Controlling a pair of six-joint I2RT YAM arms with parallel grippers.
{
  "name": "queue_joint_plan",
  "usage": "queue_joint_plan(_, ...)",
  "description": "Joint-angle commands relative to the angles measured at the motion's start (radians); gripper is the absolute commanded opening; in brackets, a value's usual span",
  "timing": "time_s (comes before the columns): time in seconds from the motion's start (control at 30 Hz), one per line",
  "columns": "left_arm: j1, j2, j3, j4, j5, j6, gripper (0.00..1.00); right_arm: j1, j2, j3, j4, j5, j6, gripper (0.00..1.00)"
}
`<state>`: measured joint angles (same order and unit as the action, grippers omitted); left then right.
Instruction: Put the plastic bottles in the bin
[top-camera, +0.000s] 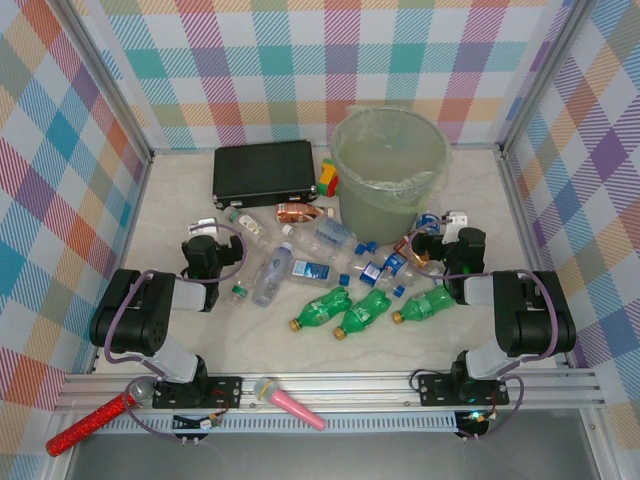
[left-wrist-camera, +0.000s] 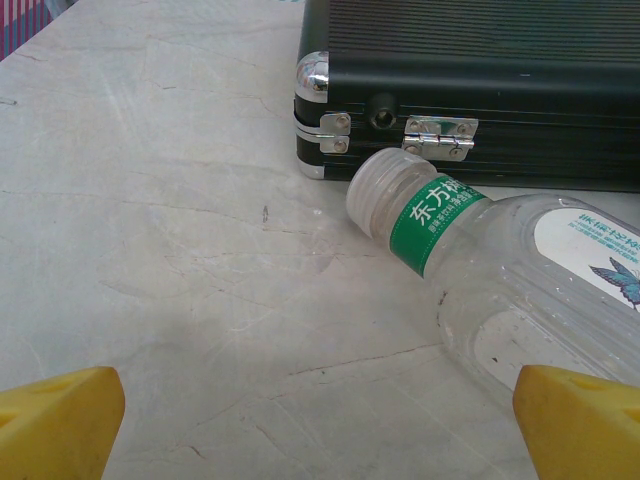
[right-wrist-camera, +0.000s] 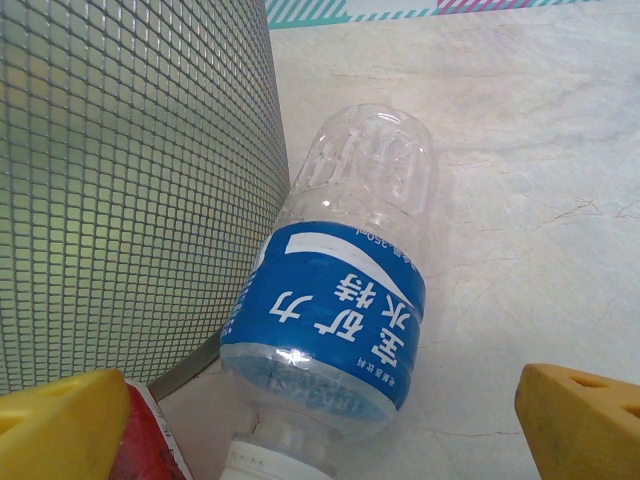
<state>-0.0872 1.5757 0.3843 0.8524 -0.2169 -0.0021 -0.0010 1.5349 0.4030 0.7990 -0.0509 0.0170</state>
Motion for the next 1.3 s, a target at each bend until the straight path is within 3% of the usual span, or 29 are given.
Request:
queue_joint_plan(0.0, 0.001, 0.002, 0.019, 0.02, 0.016, 0.016, 0.99, -0.005, 0.001, 0.019, 0.009, -0.02, -0.011, 0.99)
queue_joint_plan(0.4, 0.001, -0.016, 0.026, -0.001, -0.005, 0.006, 1.0, -0.006, -0.003, 0.014, 0.015, -0.015, -0.01, 0.99)
queue_joint_plan(0.5, 0.004, -0.095, 0.086, -0.179, -0.091, -0.034, 1.0, -0.006, -0.064, 0.013, -0.034, 0.01, 0.0, 0.99)
queue_joint_plan(0.6, 0.004, -0.168, 0.178, -0.395, -0.143, -0.06, 0.99, -0.006, -0.18, 0.052, -0.226, 0.069, 0.039, 0.99)
queue_joint_plan(0.77, 0.006, -0.253, 0.384, -0.784, -0.269, -0.217, 1.0, -0.006, -0.338, 0.068, -0.373, 0.12, 0.141, 0.99)
queue_joint_plan(0.9, 0.008, -0.313, 0.538, -1.05, -0.221, -0.367, 1.0, -0.005, -0.484, 0.105, -0.548, 0.146, 0.274, 0.99)
queue_joint_plan(1.03, 0.01, -0.363, 0.644, -1.233, -0.078, -0.434, 1.0, -0.007, -0.628, 0.235, -0.935, 0.226, 0.573, 0.99)
queue_joint_plan(1.17, 0.0, -0.447, 0.642, -1.282, 0.098, -0.487, 1.0, -0.007, -0.716, 0.29, -1.086, 0.113, 0.59, 0.99)
queue_joint_plan(1.27, -0.058, -0.514, 0.606, -1.31, 0.161, -0.531, 1.0, -0.007, -0.771, 0.307, -1.169, 0.03, 0.614, 0.99)
